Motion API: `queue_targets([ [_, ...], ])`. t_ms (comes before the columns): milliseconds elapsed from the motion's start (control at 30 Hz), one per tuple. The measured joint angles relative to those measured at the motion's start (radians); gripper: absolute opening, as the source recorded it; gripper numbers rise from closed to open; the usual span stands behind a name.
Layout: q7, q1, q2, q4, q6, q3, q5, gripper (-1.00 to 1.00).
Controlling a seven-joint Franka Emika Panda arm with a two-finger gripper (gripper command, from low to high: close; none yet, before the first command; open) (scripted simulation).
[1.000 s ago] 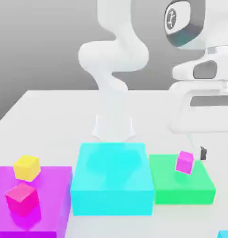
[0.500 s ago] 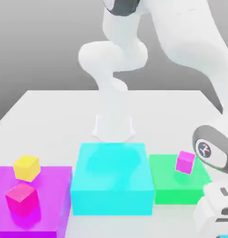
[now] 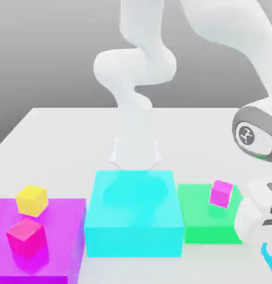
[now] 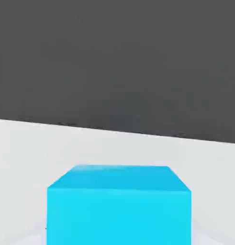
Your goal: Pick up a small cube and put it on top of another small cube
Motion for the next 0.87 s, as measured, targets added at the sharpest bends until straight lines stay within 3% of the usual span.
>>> queue_targets([
  [267,-0.231,0.01,-0.296,-0.254,-0.025,0.064,0.159,-1.0],
  [567,-0.454,0.101,-0.619,-0.54,-0.054,0.034,0.287,-1.0],
  [767,-0.433,0.081,-0.483,-0.605,0.144,0.061,0.24,-1.0],
  [800,-0.427,0.077,-0.459,-0.609,0.171,0.065,0.231,1.0],
  [867,-0.427,0.077,-0.459,-0.609,0.171,0.065,0.231,1.0],
])
